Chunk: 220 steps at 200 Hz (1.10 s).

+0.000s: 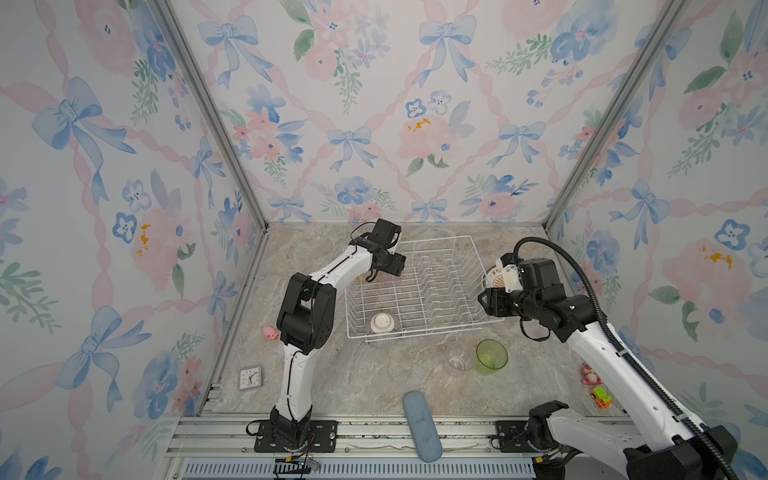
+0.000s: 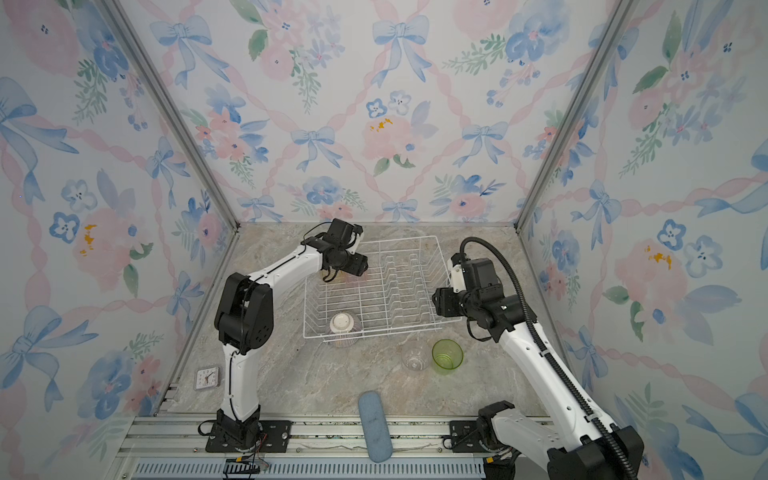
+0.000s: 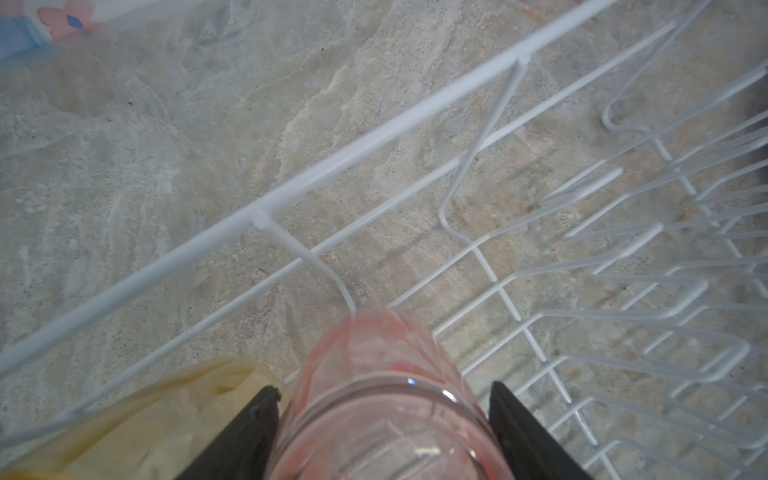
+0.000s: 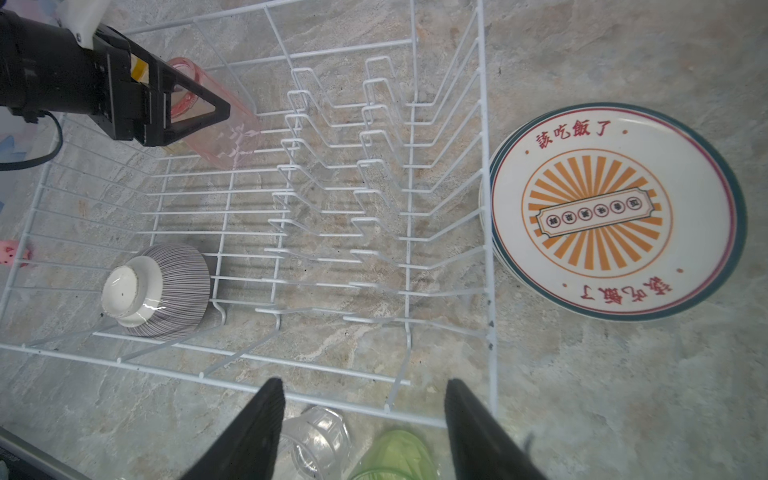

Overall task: Unload the mixed dishes from the dish rack
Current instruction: 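Close the left gripper on the pink glass and lift it from the rack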

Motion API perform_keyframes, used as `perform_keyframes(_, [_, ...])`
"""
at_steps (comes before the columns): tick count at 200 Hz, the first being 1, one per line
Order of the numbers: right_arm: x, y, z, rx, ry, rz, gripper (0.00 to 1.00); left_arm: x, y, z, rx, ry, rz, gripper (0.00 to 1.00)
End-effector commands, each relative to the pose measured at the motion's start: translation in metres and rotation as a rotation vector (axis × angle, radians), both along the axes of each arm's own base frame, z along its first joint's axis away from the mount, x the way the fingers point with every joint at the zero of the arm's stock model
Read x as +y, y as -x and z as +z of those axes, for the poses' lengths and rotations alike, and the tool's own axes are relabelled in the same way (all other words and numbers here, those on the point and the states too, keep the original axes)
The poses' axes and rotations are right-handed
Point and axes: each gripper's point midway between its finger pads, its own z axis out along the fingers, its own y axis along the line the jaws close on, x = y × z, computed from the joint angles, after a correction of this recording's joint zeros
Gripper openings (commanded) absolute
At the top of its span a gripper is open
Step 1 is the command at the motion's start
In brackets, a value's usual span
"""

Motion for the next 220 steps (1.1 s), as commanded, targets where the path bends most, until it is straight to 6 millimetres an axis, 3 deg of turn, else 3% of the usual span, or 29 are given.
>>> perform_keyframes(1, [-0.001, -0.001, -0.004, 0.004, -0.005, 0.003, 0.64, 0.003, 0.01, -0.017, 0.042, -0.038, -0.011, 0.74])
perform_keyframes(17, [0.0, -0.001, -0.002, 0.0, -0.01, 0.005, 0.64, 0.003, 0.013, -0.021, 0.053, -0.038, -0.014, 0.73])
perform_keyframes(46, [0.001, -0.001, -0.002, 0.002, -0.017, 0.006, 0.64, 0.001, 0.019, -0.024, 0.075, -0.019, -0.025, 0.61])
perform_keyframes(103, [0.013, 0.0, -0.002, 0.0, -0.094, 0.029, 0.64, -0.012, 0.034, -0.001, 0.092, 0.095, -0.087, 0.51])
perform_keyframes(166, [0.072, 0.011, 0.022, -0.035, -0.432, 0.26, 0.64, -0.039, 0.061, 0.081, 0.055, 0.34, -0.223, 0.51])
perform_keyframes(199, [0.095, 0.02, 0.035, -0.057, -0.593, 0.38, 0.62, -0.057, 0.092, 0.136, 0.044, 0.511, -0.346, 0.52])
perform_keyframes(220, [0.1, 0.022, 0.04, -0.078, -0.664, 0.4, 0.55, -0.067, 0.116, 0.17, 0.028, 0.615, -0.435, 0.52])
